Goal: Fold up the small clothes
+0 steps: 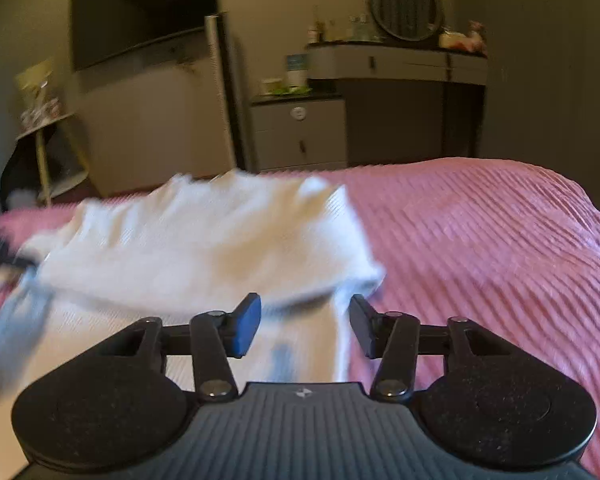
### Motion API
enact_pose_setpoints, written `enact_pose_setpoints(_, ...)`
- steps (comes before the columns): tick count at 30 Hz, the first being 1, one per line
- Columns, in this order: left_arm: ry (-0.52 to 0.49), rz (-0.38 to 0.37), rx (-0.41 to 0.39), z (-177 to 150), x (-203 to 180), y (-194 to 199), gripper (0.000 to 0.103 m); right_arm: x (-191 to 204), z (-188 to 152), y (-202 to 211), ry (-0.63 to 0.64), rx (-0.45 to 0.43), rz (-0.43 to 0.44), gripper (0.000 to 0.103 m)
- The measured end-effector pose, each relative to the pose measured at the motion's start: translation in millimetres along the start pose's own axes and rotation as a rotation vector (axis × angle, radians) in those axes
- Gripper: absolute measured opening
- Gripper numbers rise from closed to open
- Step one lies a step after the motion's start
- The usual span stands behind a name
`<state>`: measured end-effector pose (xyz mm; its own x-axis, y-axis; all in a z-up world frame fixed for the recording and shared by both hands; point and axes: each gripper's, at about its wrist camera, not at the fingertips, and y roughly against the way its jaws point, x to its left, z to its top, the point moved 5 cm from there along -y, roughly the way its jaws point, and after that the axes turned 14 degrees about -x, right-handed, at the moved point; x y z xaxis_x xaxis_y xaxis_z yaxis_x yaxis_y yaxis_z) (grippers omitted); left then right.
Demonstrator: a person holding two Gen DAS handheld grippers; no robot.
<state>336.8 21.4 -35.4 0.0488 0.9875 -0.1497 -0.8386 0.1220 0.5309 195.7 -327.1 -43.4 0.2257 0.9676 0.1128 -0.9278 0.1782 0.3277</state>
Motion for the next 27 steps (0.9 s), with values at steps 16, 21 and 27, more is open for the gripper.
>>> enact_pose_setpoints(16, -0.031, 0.043, -0.005, 1, -8, 5, 0.018, -30, 38, -92, -0.111, 0.107, 0.035, 0.015)
enact_pose_setpoints(21, -0.078, 0.057, 0.009, -6, -4, -2, 0.021, -30, 29, -103, -0.104, 0.164, 0.039, 0.015)
enact_pose_setpoints(27, -0.073, 0.046, 0.030, -9, -1, -11, 0.025, -24, 19, -118, -0.042, 0.243, 0.025, 0.015)
